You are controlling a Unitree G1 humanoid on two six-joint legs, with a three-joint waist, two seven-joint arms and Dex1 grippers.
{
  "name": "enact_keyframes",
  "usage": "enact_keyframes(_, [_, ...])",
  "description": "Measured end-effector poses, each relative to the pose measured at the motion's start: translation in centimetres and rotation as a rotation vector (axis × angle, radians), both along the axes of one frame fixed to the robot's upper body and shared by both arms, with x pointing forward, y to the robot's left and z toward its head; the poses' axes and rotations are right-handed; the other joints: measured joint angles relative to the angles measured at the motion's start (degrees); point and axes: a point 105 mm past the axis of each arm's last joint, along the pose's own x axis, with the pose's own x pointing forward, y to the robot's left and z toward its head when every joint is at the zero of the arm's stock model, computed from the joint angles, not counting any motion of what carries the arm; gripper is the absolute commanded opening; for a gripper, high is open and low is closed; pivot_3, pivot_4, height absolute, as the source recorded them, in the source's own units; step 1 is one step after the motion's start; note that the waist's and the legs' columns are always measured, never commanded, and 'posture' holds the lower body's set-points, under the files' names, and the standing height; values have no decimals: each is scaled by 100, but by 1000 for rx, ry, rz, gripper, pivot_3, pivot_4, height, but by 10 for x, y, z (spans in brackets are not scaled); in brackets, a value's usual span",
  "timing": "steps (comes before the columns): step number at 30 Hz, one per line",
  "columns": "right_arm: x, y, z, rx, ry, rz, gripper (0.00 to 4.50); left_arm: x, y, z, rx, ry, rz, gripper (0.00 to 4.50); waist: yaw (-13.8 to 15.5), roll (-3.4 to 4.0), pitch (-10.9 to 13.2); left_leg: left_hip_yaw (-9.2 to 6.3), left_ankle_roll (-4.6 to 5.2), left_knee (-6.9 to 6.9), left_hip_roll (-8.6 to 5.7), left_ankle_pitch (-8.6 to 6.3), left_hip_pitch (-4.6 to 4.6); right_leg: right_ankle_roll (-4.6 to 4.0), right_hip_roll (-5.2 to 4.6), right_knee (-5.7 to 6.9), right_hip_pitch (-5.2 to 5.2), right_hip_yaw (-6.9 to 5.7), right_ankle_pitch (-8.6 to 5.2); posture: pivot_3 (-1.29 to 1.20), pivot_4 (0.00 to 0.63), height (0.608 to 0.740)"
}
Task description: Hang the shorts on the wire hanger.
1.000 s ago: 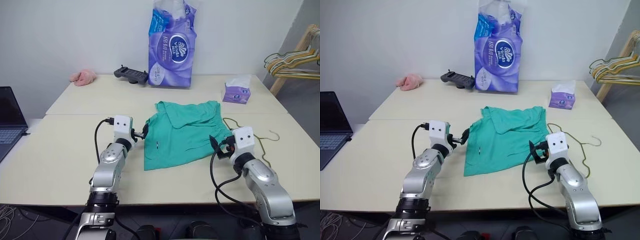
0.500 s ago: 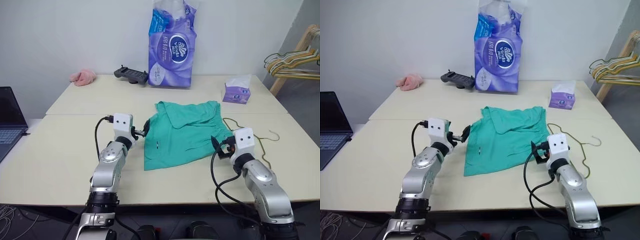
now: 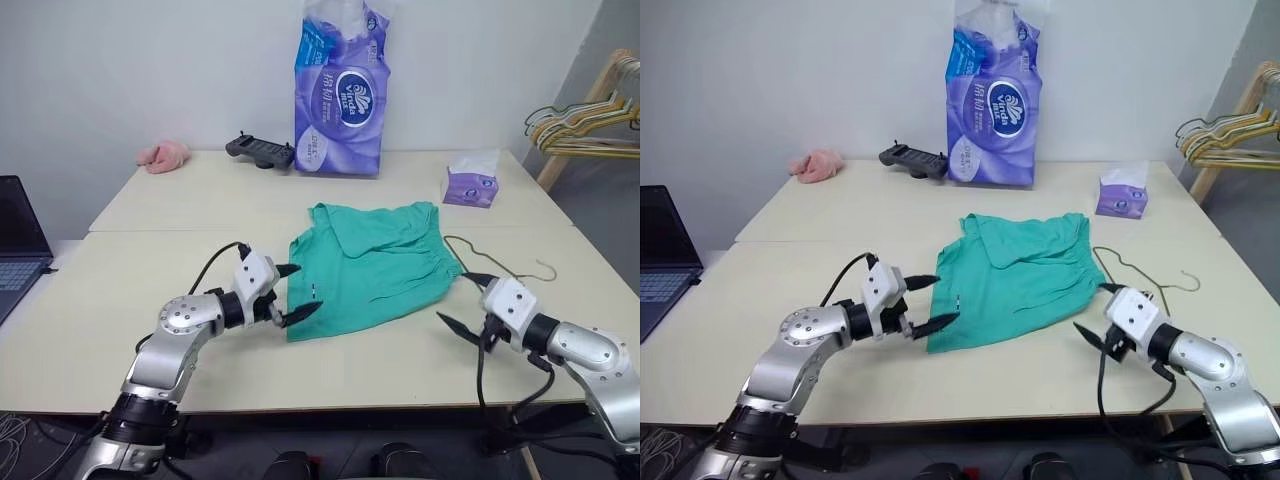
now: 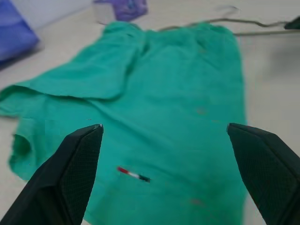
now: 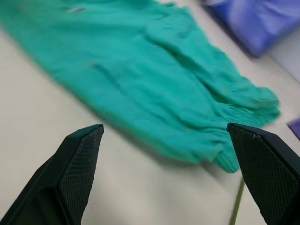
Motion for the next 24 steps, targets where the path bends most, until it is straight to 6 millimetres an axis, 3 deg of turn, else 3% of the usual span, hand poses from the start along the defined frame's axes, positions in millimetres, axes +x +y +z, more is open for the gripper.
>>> enact_keyframes(3, [1, -6, -13, -93, -16, 86, 4487, -7, -3, -2, 18, -13, -70, 4500, 12, -2, 1, 1, 1, 1, -1, -1, -1, 0, -2, -3, 1, 1, 0, -41, 3, 740])
enact_keyframes(7, [17, -8, -15, -146, -73, 128, 4487, -10, -4, -10, 31, -10, -88, 4500, 2, 2, 3, 2, 2, 0, -1, -1, 0, -1, -2, 1, -3, 4, 1, -41, 8, 740])
enact_keyframes(14, [45, -11, -13, -225, -142, 161, 4487, -23, -2, -49, 71, 76, -82, 4500, 13, 2, 13, -4, 2, 0, 0, -1, 0, -8, -2, 3, -2, 1, 6, -37, 26, 740])
enact_keyframes(18, [59, -8, -14, -250, -172, 180, 4487, -17, 0, -58, 111, 42, -67, 4500, 24, 6, 17, -4, 3, 3, -1, -1, 0, -17, -4, 4, -1, 1, 11, -35, 26, 740])
enact_keyframes(24, [76, -11, -18, -316, -186, 192, 4487, -3, -13, -62, 129, -35, -102, 4500, 23, 10, 14, -2, 4, 5, -5, -1, 3, -35, -7, 6, 2, 1, 22, -35, 24, 740])
